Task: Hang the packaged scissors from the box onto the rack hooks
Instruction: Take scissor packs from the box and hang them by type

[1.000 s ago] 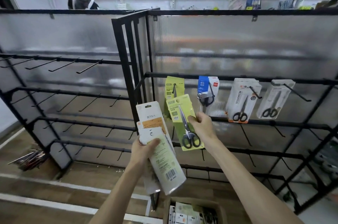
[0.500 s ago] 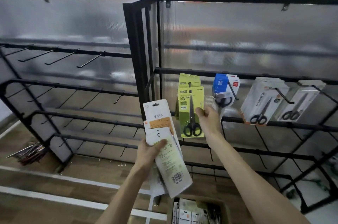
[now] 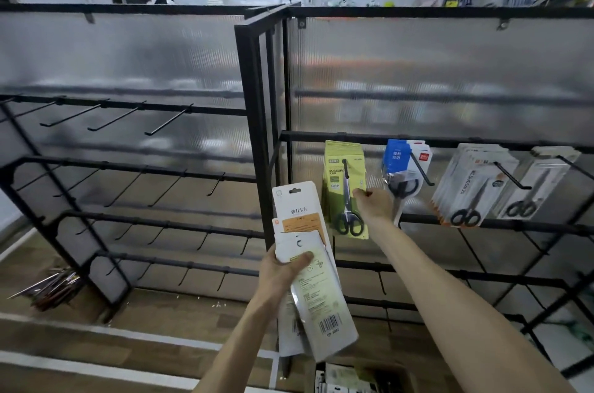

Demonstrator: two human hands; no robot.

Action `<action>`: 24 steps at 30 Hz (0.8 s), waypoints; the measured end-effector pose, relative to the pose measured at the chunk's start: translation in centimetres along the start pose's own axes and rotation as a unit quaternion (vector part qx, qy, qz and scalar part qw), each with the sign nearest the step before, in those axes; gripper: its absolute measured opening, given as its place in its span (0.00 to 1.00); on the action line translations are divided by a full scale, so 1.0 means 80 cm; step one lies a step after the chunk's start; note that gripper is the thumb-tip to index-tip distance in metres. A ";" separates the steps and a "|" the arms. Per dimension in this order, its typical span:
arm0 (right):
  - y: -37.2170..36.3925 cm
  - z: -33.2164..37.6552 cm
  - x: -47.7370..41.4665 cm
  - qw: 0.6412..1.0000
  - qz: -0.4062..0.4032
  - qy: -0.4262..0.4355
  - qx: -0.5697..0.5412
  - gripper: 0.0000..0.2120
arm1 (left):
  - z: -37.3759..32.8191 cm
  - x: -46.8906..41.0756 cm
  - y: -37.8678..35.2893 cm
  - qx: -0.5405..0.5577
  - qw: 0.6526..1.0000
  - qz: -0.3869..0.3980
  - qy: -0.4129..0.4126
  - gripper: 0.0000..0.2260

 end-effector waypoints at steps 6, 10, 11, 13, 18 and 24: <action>-0.005 -0.009 0.093 0.994 0.079 0.035 -0.064 0.09 | -0.009 -0.002 -0.006 0.019 1.000 0.018 -0.001 0.14; -0.021 -0.046 0.158 0.973 0.218 0.030 -0.071 0.14 | -0.013 -0.007 -0.024 0.035 0.999 0.019 0.003 0.11; -0.015 -0.055 0.155 0.980 0.188 0.027 -0.058 0.15 | -0.011 -0.006 -0.030 0.039 0.999 0.026 0.010 0.11; 0.007 -0.068 0.145 0.991 0.115 0.007 -0.070 0.13 | -0.003 -0.001 -0.040 0.038 0.998 0.039 0.023 0.13; 0.025 -0.080 0.145 0.990 0.123 -0.020 -0.072 0.11 | 0.011 0.010 -0.051 0.014 0.997 0.057 0.043 0.12; 0.029 -0.072 0.155 0.992 0.104 0.031 0.062 0.13 | 0.006 0.009 -0.053 0.017 0.998 0.049 0.040 0.13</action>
Point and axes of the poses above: each hand's wrist, its own x-axis away from the middle knuckle, its own y-axis out of the back of the hand, z = x × y, the point moved 7 cm from there along -x, towards the middle knuckle, and after that the axes turned 4 degrees about y, right-handed, at the moved point
